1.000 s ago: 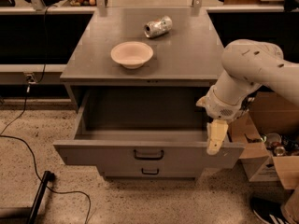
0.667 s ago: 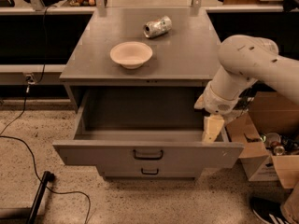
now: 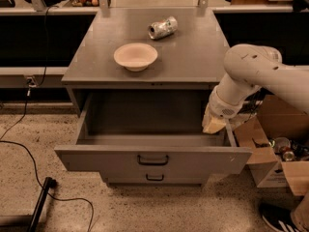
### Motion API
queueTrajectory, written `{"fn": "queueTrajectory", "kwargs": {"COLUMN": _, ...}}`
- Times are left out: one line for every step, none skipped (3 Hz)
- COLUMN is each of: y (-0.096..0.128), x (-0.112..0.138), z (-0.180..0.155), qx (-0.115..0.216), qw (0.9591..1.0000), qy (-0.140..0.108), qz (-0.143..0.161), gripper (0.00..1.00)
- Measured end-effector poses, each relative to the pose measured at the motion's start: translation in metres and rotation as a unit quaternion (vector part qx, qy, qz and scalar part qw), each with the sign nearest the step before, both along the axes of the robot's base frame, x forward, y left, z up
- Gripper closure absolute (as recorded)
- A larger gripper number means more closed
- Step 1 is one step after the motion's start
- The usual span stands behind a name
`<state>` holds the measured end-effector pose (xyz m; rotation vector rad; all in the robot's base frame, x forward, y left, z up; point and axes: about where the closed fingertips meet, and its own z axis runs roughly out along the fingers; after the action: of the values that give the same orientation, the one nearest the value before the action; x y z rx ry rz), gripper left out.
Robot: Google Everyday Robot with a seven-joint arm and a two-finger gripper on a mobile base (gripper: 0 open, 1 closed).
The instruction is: Open top drawer
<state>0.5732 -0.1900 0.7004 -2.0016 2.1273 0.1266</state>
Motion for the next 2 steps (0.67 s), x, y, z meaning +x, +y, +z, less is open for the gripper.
{"fn": "queueTrajectory", "kwargs": {"y": -0.008, "x": 0.011, "z": -0.025, "qx": 0.012, "qw": 0.9998, "qy": 0.000, "qz": -0.019, "gripper": 0.89}}
{"fn": "queueTrajectory", "kwargs": {"y": -0.010, "x": 0.014, "z": -0.056, "qx": 0.037, "qw": 0.9987, "qy": 0.010, "qz": -0.033, "gripper": 1.00}}
